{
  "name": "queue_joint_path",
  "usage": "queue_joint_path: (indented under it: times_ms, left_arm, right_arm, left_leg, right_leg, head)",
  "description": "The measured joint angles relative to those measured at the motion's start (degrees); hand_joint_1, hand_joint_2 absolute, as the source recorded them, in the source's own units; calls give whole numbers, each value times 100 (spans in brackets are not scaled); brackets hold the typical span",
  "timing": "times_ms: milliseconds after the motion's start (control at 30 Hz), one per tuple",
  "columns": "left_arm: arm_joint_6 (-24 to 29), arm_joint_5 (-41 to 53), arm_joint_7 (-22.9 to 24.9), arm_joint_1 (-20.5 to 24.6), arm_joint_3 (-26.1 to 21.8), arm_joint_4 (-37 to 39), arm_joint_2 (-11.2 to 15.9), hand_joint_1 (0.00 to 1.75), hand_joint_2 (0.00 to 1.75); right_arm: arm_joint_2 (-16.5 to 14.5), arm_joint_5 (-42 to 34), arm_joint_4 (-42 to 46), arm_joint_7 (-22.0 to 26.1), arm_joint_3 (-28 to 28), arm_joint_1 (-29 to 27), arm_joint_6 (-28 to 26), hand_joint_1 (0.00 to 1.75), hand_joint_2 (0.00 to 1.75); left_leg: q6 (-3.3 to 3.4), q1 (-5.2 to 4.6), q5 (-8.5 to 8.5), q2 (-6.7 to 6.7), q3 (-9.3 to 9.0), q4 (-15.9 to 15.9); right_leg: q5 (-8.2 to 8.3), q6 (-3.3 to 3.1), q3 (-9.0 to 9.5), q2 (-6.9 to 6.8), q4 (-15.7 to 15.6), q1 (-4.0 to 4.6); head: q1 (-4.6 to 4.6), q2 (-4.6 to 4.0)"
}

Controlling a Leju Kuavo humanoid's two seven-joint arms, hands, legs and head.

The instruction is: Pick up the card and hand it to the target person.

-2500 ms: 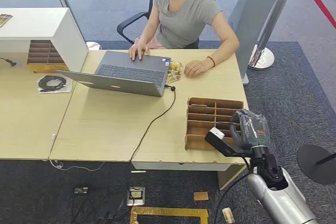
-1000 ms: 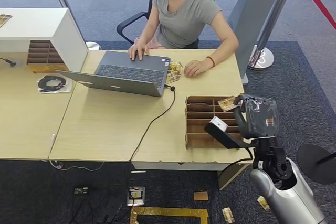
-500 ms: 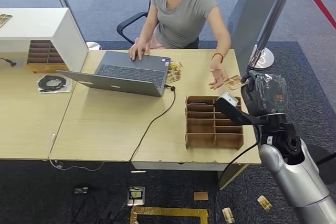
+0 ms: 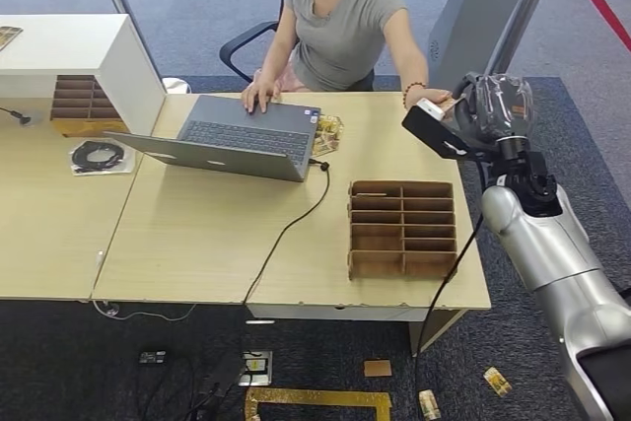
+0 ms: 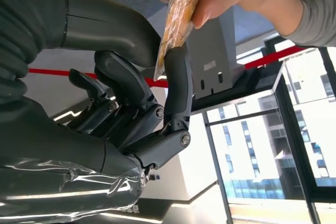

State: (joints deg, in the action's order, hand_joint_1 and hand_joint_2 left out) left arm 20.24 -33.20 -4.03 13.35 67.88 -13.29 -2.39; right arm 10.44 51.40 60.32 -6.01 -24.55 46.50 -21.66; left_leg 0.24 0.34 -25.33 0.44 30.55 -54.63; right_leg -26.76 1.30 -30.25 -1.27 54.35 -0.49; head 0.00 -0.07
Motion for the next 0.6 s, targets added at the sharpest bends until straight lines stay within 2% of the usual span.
queue_joint_path:
  times_ms: [67,200,300,333,467,533,600]
  left_arm:
    - [-1,-12,12,1,1,0,-5,0,175]
    - [-2,-60,33,1,1,0,-9,0,175]
    - [5,-94,39,0,1,0,-12,0,175]
    - [10,-104,41,-1,1,0,-13,0,175]
    - [53,-145,86,-12,1,1,-12,0,175]
    - [100,-168,59,-26,1,1,-10,0,175]
    - [160,-191,-36,-56,0,1,-7,0,175]
  right_arm:
    - [-83,-4,-269,9,-58,120,-1,159,175]
    - [-222,-39,-670,55,-160,272,-28,123,175]
    - [-312,-93,-906,108,-224,332,-82,125,175]
    - [-339,-119,-975,125,-244,344,-105,121,175]
    - [-392,-270,-1138,180,-327,362,-215,85,175]
    - [-398,-326,-1150,190,-362,357,-263,58,175]
    - [-399,-364,-1115,168,-386,338,-283,40,175]
  left_leg:
    - [0,0,0,0,1,0]
    - [0,0,0,0,1,0]
    - [0,0,0,-1,3,-1]
    - [0,0,0,-2,3,-1]
    - [0,0,0,-3,7,-2]
    - [0,0,0,-2,7,-2]
    - [-1,0,-1,-1,6,-2]
  right_leg:
    - [0,0,-1,0,0,0]
    - [0,0,-2,0,0,0]
    - [0,0,-2,-2,-1,-1]
    - [0,0,-3,-3,-1,-1]
    - [-1,0,-8,-4,-1,-1]
    - [-1,0,-9,-2,-1,-1]
    - [-1,0,-10,-1,-1,-1]
  head:
    - [1,0]
    - [3,0]
    - [5,0]
    - [5,0]
    - [6,0]
    - [5,0]
    - [5,0]
